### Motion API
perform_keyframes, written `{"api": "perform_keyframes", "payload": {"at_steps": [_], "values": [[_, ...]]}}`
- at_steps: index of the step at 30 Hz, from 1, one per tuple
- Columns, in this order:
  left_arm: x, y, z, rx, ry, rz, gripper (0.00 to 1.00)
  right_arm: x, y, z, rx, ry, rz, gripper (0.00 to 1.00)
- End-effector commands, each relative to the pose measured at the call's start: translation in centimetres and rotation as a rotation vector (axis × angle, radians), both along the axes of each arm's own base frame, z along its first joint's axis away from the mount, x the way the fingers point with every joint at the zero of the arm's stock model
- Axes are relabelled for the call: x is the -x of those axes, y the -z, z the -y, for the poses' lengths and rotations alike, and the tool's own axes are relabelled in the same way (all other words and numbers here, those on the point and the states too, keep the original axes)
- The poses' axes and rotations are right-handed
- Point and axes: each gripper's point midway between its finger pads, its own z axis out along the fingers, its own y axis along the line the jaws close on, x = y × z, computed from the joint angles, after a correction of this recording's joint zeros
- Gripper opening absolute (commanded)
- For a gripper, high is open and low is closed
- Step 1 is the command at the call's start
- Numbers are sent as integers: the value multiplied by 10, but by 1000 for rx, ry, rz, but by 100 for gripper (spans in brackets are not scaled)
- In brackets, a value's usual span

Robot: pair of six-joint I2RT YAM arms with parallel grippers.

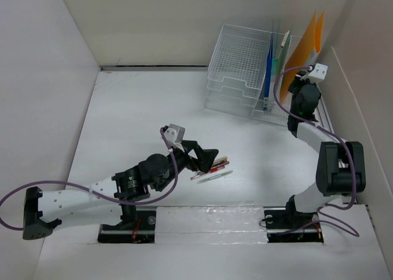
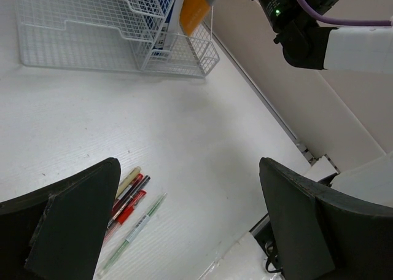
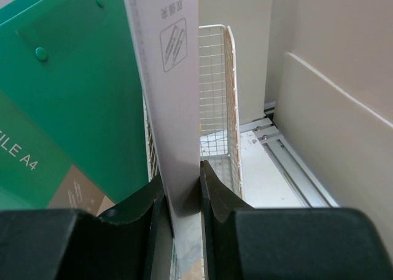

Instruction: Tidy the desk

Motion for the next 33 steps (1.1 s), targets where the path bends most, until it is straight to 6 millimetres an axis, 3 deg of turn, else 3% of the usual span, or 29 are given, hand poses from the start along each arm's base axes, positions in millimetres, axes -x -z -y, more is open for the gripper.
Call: {"api": "perform_keyframes", "payload": {"at_steps": [1,9,13,17,23,29,33], "values": [[0,-5,2,37,0,6,93,2,-34,-2,-16,7,145,0],[0,5,5,12,5,-6,93,-3,13,-3,-48,18,45,0],[-1,14,9,-17,4,-29,93,-4,5,7,-66,83,69,0],[-1,15,9,-11,0,-30,93,-9,-24,21,-92,162,120,0],[-4,20,10,-30,-17,-32,93,-25,-20,12,-67,150,75,0],[-4,26,13,-48,-13,-42,93,-28,14,-12,-1,46,-1,0],[-4,27,18,-52,-1,-39,91,-17,38,-20,-8,-4,-56,0]]}}
